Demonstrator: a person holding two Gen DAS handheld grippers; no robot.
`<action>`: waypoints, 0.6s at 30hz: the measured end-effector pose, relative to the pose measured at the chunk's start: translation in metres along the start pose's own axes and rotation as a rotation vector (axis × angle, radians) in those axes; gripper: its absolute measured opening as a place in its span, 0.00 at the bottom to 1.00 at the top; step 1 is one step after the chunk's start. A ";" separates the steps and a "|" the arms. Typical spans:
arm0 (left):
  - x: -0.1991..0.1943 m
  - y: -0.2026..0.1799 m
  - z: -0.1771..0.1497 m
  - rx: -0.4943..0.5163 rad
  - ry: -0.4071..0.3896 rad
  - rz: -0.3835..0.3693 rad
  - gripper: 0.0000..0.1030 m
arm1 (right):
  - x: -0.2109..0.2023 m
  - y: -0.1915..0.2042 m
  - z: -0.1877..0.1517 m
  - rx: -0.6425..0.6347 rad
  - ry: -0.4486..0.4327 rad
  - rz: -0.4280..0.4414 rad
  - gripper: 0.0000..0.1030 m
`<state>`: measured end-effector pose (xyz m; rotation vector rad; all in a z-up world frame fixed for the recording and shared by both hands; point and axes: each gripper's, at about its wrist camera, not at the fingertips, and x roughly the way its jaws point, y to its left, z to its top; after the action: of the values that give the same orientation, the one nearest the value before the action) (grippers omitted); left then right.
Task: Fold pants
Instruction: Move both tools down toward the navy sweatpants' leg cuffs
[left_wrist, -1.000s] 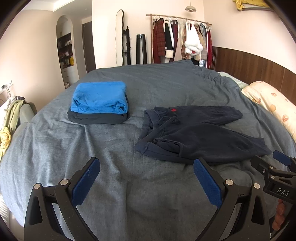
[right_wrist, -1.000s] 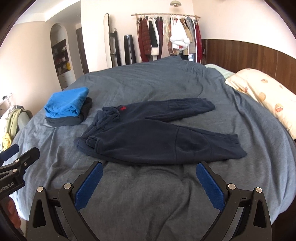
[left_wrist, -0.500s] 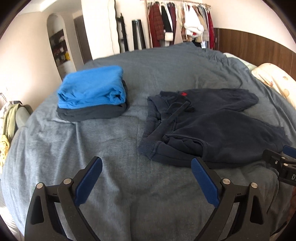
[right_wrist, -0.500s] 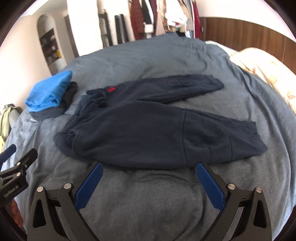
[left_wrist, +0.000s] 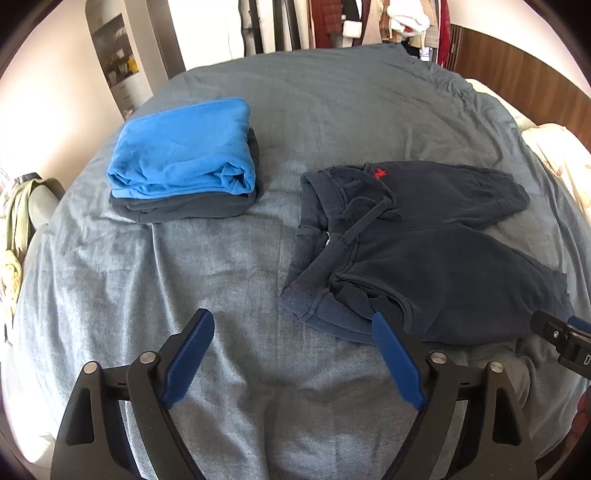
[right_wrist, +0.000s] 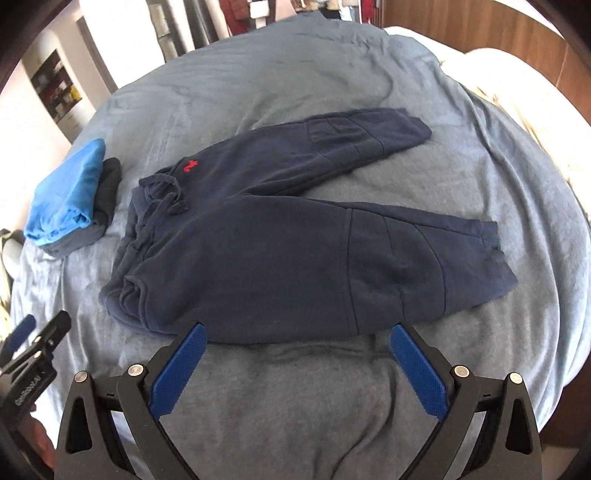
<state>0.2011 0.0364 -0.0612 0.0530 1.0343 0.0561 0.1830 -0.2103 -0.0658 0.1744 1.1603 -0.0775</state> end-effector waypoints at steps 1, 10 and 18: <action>0.002 0.000 0.002 -0.001 0.015 0.001 0.83 | 0.000 -0.001 0.001 0.011 0.014 -0.013 0.98; 0.038 0.000 0.017 -0.042 0.089 -0.031 0.74 | 0.032 -0.012 0.004 0.114 0.129 -0.009 0.85; 0.077 -0.002 0.013 -0.052 0.200 -0.051 0.67 | 0.059 -0.027 -0.004 0.214 0.206 -0.024 0.75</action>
<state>0.2520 0.0400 -0.1208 -0.0267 1.2327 0.0419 0.1985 -0.2347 -0.1238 0.3639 1.3594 -0.2092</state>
